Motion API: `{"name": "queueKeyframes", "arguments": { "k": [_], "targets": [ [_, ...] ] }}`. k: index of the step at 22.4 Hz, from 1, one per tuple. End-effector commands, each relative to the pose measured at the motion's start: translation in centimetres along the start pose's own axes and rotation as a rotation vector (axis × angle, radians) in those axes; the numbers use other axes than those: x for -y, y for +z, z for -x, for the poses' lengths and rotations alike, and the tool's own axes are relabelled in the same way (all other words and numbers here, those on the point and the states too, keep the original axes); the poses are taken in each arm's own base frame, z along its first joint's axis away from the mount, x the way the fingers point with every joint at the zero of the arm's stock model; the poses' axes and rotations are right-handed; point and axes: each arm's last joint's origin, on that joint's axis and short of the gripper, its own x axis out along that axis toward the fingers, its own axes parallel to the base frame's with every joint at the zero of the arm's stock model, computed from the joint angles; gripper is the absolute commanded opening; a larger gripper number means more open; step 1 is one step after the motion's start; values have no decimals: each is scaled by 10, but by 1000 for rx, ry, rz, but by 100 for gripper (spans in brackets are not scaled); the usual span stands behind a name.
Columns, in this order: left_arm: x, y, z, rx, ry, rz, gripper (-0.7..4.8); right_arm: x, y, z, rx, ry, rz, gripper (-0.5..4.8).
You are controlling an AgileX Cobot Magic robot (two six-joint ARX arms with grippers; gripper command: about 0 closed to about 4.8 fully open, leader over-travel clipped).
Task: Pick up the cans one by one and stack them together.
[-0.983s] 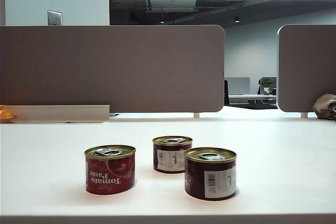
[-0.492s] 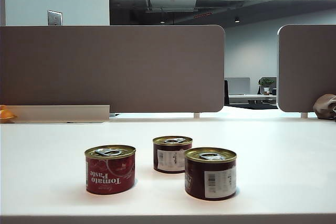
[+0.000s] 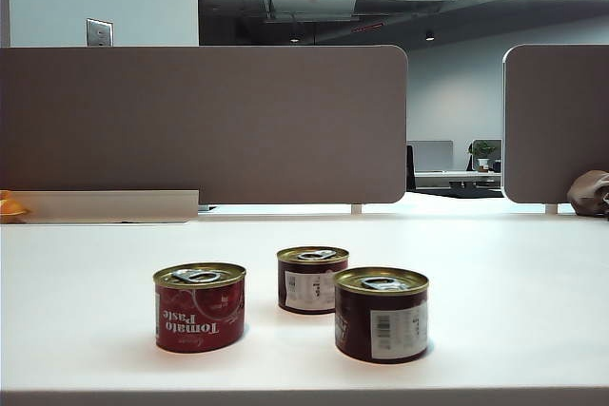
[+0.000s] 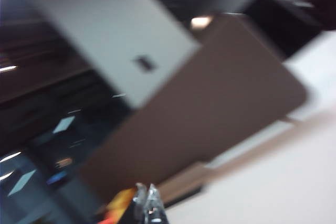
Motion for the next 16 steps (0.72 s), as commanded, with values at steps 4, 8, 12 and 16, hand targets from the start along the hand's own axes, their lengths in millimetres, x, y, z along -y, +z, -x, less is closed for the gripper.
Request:
{"name": "queueKeyframes", "arguments": {
  "k": [4,8,12,16],
  "targets": [
    [19,14,7,-73,-223,96,-4,-32,16,-1,-155,283,29,5],
    [42,41,24,-1,-67,-47,-4,-64,42,-4,-283,168,331,13],
    [46,57,25,-195,175,-212,-4,-78,55,-12,-527,91,472,13],
    [19,50,-8,-526,231,-92,-1,-75,62,-37,-728,75,371,13]
  ]
}}
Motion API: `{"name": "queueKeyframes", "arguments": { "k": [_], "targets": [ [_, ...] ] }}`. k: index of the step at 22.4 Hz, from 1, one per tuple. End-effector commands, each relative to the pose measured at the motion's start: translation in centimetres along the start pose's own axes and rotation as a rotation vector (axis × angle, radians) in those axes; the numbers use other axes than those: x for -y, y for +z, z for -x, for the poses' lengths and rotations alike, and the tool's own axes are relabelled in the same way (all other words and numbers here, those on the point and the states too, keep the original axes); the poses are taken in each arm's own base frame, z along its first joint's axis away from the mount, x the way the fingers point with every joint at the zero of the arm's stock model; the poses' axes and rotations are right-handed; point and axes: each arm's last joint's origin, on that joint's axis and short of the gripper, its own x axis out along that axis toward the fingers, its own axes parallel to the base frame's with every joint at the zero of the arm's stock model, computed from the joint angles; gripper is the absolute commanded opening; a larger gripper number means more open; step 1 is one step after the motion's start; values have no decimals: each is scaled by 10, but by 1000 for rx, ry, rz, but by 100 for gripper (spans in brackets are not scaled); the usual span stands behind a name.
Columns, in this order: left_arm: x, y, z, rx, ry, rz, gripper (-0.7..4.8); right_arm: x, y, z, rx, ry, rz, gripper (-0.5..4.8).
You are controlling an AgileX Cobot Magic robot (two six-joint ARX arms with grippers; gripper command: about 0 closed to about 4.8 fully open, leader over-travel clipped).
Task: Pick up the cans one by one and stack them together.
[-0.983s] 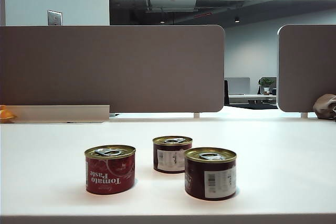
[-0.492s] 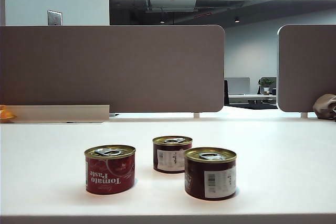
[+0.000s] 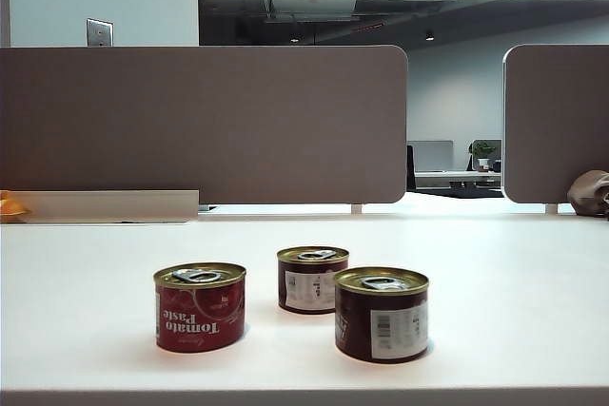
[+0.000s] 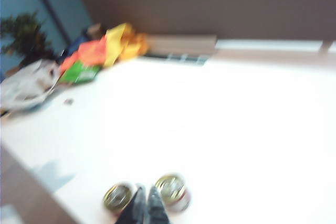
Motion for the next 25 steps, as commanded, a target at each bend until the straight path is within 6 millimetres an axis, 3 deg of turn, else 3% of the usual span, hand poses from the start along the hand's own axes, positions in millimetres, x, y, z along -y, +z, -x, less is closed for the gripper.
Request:
{"name": "queueKeyframes", "arguments": {
  "k": [1,3,6,8,10,15,20,22,25],
  "targets": [
    [-14,-2,-28,-226,1,43,0,6,10,-10,-117,25,-19,14],
    [-24,-3,-46,-325,-8,22,28,12,10,-21,-174,55,-36,20],
    [-28,-6,-72,-455,-62,11,28,20,-3,-56,-368,153,-114,38],
    [-22,-9,-82,-515,-111,-55,28,15,-16,-82,-498,151,-37,102],
    [-12,-12,-91,-562,-110,-145,28,0,-31,-107,-630,131,97,131],
    [14,-23,-100,-638,-59,-377,30,-36,-53,-165,-843,85,365,143],
    [22,-27,-101,-640,41,-480,30,-34,-52,-223,-1063,-9,393,269],
    [21,-26,-100,-633,77,-483,30,-33,-51,-234,-1111,29,355,319],
    [19,-25,-98,-626,119,-507,30,-33,-51,-240,-1120,45,375,352]
  ]
}}
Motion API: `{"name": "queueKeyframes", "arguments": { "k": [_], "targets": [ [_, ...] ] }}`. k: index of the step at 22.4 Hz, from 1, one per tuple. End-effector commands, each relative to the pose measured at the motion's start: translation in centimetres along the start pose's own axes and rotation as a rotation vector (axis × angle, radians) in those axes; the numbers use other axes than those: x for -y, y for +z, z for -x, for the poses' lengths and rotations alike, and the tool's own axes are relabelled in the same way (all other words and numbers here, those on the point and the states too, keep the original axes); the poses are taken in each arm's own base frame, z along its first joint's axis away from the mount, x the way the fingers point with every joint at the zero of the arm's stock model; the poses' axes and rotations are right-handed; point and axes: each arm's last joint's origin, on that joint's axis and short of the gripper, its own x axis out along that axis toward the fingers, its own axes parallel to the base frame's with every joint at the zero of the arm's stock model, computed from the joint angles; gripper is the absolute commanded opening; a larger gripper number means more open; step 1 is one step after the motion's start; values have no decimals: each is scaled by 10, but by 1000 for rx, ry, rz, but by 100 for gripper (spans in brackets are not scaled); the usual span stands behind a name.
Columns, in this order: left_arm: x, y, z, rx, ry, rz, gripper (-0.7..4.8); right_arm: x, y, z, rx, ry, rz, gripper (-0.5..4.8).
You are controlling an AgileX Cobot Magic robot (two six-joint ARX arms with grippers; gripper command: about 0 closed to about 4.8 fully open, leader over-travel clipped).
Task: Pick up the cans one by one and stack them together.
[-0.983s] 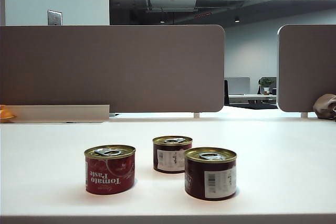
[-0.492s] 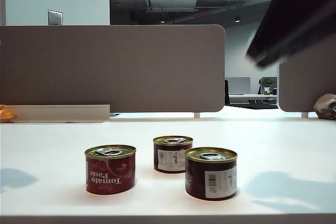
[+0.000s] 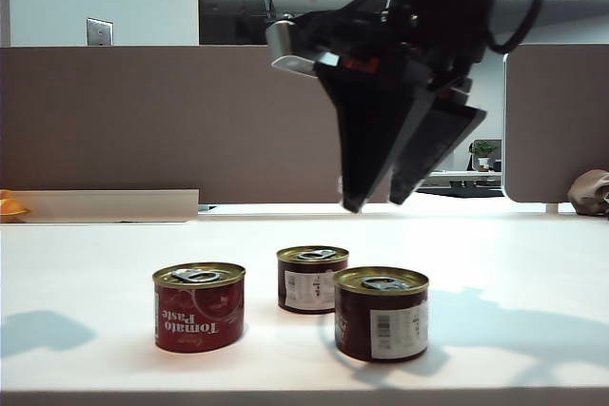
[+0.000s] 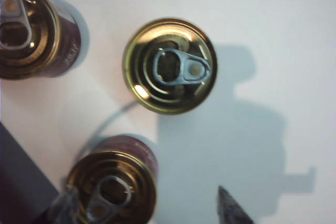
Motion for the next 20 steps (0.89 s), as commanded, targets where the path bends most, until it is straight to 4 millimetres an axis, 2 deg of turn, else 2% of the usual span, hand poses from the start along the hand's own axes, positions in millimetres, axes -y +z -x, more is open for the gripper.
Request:
{"name": "queueKeyframes", "arguments": {
  "k": [1,5,16,20],
  "targets": [
    [-2,0,2,6,39,4,30,-1,0,0,-6,31,32,377],
    [-3,1,3,25,78,7,30,-2,-2,-4,-42,51,30,382],
    [-4,3,4,46,90,16,30,-2,-3,-42,-170,130,23,400],
    [-4,3,4,45,90,16,30,-2,-3,-49,-192,126,22,399]
  ]
}}
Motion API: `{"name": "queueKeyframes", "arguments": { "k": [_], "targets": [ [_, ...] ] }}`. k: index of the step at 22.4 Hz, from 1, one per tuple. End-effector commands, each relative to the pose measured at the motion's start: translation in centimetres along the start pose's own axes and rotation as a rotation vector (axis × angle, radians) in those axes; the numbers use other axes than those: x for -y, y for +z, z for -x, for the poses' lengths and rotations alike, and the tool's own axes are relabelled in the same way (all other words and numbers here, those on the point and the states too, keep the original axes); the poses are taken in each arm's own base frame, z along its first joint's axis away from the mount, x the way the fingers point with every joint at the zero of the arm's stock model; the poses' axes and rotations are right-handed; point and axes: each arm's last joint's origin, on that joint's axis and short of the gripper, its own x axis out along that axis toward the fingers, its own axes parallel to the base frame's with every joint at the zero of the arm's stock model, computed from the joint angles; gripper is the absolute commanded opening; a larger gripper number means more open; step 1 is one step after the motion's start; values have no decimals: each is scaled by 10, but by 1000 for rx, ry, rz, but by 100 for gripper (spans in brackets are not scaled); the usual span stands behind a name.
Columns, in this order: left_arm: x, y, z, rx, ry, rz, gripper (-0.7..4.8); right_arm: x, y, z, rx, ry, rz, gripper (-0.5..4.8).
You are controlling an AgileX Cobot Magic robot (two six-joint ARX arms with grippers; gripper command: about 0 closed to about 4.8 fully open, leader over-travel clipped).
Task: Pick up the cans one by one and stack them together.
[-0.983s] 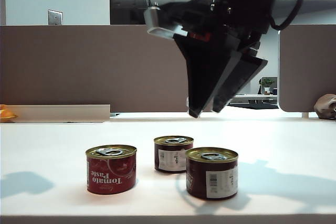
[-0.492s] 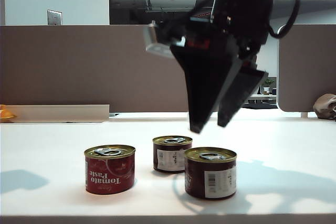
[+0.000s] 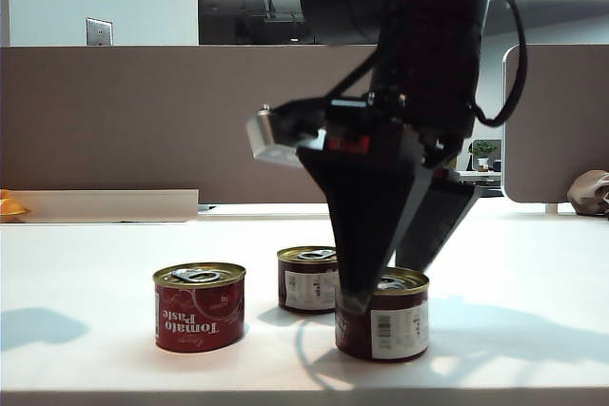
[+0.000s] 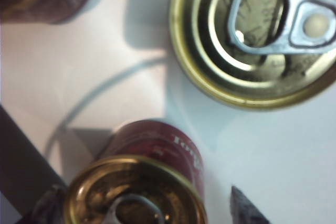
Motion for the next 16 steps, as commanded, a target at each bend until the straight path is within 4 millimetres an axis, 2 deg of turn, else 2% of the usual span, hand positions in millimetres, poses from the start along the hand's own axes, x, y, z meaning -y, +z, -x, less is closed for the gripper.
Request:
{"name": "queueKeyframes", "arguments": {
  "k": [1,5,8,12,16],
  "targets": [
    [-1,1,1,14,5,9,30,0,1,-1,3,-2,4,396],
    [-1,1,1,13,6,9,30,1,3,0,10,-5,4,294],
    [-1,1,1,13,5,9,30,1,2,0,4,-9,1,242],
    [-1,1,1,9,5,8,30,1,2,5,-20,-29,0,241],
    [-1,1,1,10,5,9,30,1,14,32,-19,-73,6,241]
  ]
}}
